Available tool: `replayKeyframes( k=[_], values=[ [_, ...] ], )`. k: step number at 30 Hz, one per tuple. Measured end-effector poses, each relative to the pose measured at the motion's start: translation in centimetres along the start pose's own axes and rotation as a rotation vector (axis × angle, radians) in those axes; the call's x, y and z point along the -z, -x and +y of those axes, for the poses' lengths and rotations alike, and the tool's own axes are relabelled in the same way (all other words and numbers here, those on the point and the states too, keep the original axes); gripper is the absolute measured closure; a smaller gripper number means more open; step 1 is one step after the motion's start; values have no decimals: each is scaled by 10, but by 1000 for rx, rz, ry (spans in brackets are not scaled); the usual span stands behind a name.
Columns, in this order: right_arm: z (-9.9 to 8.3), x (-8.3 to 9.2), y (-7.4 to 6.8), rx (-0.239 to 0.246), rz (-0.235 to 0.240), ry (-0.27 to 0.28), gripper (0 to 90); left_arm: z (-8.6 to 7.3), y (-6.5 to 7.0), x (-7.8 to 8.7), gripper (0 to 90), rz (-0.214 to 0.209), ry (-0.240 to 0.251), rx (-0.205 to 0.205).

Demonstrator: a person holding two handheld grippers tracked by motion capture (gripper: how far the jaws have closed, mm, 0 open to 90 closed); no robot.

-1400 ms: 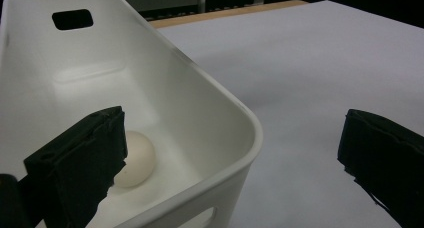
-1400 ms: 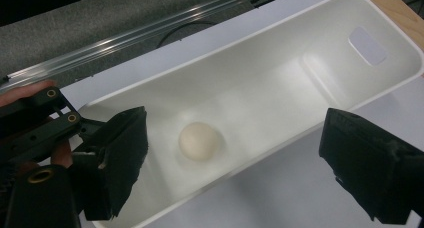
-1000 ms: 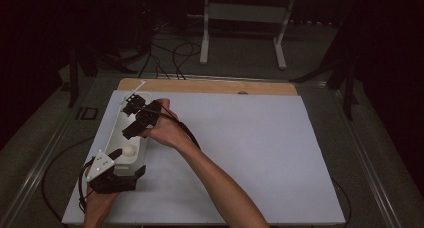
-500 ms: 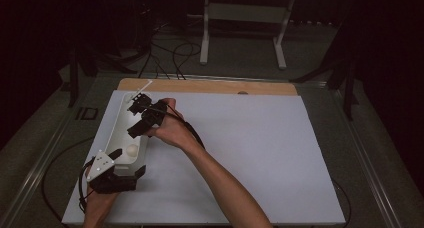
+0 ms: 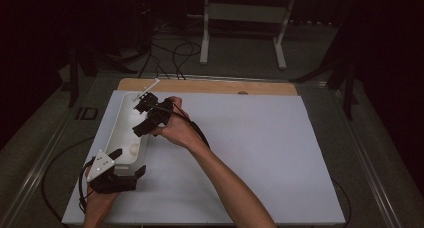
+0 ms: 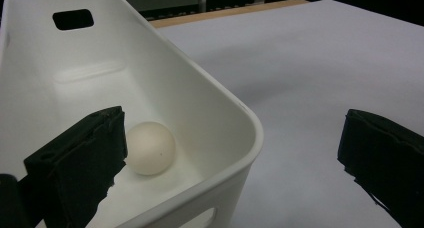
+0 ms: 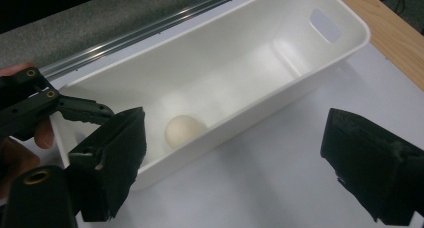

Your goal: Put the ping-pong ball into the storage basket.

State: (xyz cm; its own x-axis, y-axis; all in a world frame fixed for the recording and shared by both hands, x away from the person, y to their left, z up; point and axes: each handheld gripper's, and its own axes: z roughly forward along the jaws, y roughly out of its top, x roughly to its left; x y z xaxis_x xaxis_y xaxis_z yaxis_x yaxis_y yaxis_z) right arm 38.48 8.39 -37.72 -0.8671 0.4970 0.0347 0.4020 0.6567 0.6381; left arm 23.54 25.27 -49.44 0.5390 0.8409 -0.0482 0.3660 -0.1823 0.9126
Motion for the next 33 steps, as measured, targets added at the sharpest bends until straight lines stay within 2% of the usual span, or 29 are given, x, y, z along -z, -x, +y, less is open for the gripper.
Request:
replayKeyframes(
  k=[6,33],
  values=[
    [-6,8,6,-13,-17,12,100,0,0,0,1,1,-2,-2],
    [-35,30,27,-63,-40,51,100,0,1,-1,1,4,-4,-3]
  ],
)
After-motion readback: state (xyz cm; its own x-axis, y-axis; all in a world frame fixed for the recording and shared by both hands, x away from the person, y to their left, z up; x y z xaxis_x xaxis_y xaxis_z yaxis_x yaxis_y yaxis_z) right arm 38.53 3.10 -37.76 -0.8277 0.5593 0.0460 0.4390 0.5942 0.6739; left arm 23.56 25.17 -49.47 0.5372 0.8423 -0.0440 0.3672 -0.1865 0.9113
